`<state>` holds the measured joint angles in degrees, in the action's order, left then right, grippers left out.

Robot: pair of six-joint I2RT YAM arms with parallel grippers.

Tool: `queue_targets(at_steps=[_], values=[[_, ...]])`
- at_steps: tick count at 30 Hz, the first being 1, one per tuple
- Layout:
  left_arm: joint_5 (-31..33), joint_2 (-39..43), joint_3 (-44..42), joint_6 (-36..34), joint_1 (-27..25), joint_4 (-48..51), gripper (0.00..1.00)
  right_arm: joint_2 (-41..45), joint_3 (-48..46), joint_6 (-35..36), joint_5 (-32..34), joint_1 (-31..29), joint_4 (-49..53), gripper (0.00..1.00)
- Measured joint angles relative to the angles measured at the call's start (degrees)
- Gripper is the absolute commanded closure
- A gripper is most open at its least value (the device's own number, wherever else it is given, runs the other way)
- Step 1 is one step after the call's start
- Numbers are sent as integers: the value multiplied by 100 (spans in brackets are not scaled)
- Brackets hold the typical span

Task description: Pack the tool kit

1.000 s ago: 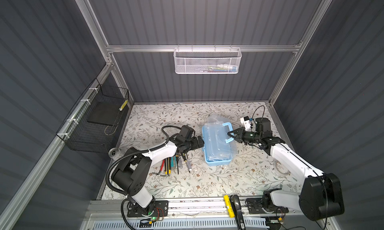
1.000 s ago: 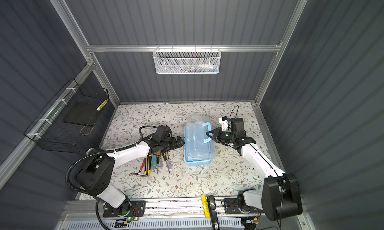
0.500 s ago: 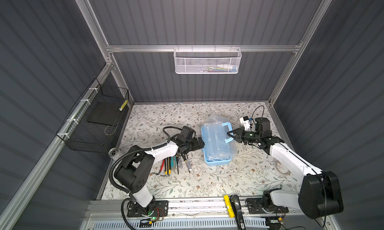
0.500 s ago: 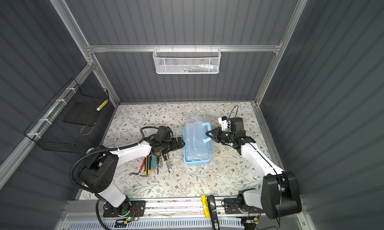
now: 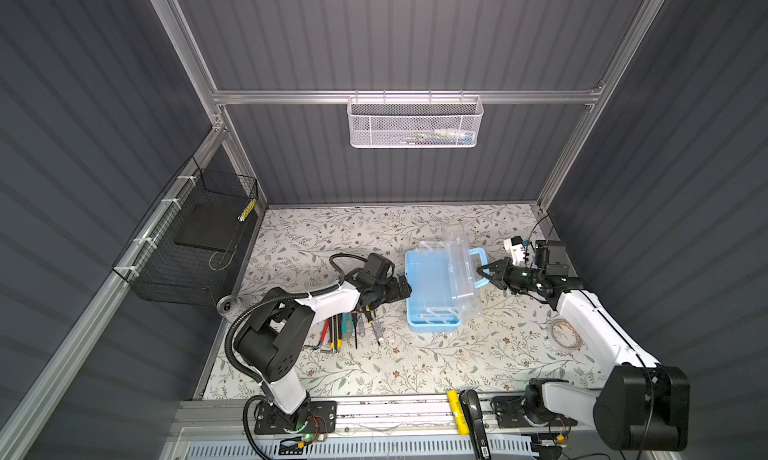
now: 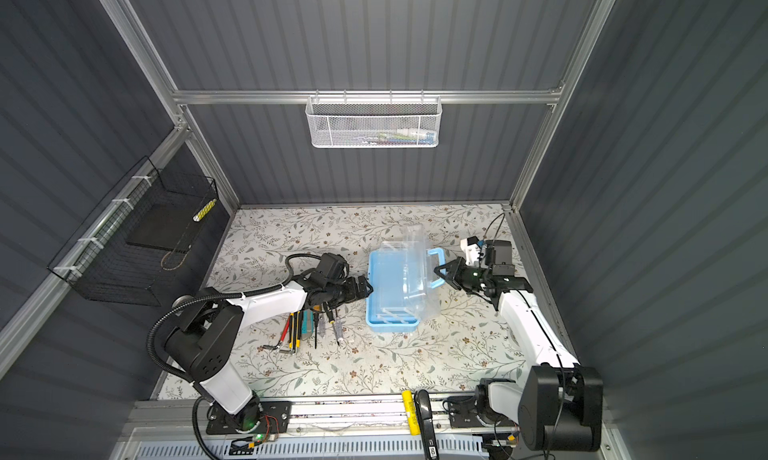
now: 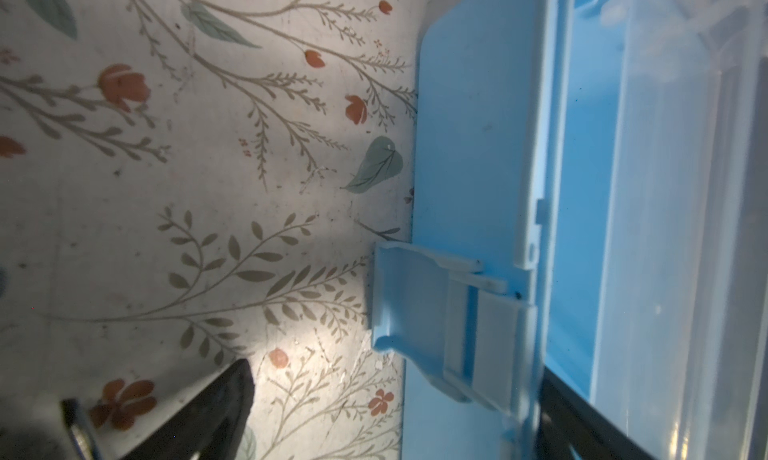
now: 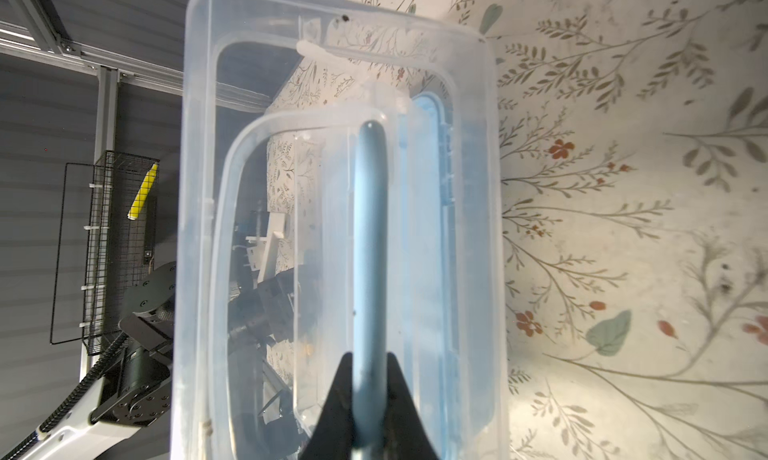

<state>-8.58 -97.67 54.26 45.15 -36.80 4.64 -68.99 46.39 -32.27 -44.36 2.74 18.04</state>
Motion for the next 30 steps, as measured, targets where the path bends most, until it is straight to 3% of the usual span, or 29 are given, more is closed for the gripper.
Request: queue_targets(at_steps=[3, 7, 25, 30], values=[[-7, -9, 2, -2, 0, -2, 1, 22, -31, 188, 22, 214, 15, 66], [-31, -13, 2, -129, -44, -46, 1, 37, -39, 348, 57, 455, 76, 59], [-146, -201, 109, -448, -190, -133, 1, 269, -37, 710, 297, 938, 651, 61], [-151, -201, 138, -448, -190, -149, 0, 763, 243, 935, 730, 927, 1248, 62]])
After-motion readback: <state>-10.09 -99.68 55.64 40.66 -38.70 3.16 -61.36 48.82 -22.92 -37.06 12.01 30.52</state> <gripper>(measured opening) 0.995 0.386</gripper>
